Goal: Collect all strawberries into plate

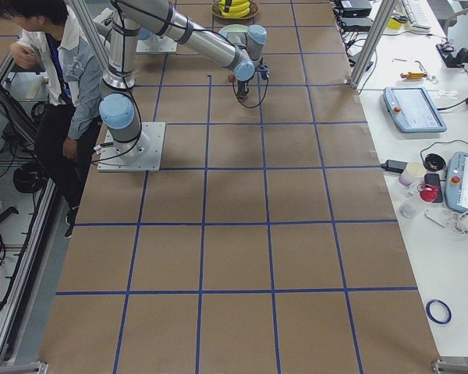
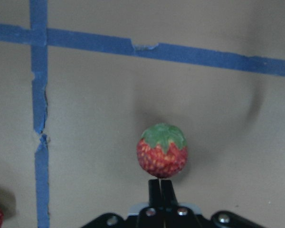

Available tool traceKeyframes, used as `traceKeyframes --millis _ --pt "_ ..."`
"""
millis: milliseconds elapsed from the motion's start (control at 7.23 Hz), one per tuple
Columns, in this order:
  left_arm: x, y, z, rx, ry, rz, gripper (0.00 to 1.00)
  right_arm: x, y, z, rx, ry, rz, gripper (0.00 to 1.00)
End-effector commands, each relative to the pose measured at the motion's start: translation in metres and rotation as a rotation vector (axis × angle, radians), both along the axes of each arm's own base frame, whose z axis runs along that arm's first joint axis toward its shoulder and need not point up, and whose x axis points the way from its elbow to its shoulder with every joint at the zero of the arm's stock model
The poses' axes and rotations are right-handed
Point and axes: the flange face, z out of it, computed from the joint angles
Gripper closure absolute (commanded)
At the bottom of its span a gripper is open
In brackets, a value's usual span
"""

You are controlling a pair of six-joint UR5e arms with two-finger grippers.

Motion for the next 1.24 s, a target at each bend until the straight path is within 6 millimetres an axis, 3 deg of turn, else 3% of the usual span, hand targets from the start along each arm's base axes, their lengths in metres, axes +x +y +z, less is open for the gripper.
traceKeyframes --millis 0,276,415,553,968,1106 --pt "0.004 -0.006 0.012 -0.045 0.004 0.001 0.0 0.004 -0.013 0.02 -0.039 -0.007 -0.011 1.0" --pt "0.004 -0.006 0.013 -0.05 0.003 0.003 0.0 0.003 -0.011 0.019 -0.031 -0.008 -0.001 1.0" --pt "0.004 -0.006 0.013 -0.05 0.003 0.003 0.0 0.002 -0.007 0.019 -0.002 0.001 -0.005 0.14" --pt "0.003 -0.006 0.013 -0.05 0.003 0.001 0.0 0.001 -0.004 0.026 0.009 0.004 -0.012 0.0" --pt "0.003 -0.006 0.012 -0.048 0.001 0.001 0.0 0.007 -0.018 0.024 -0.068 -0.037 -0.027 0.0" --pt "0.003 -0.005 0.011 -0.045 0.0 0.002 0.0 0.006 -0.019 0.014 -0.053 -0.031 -0.025 0.0"
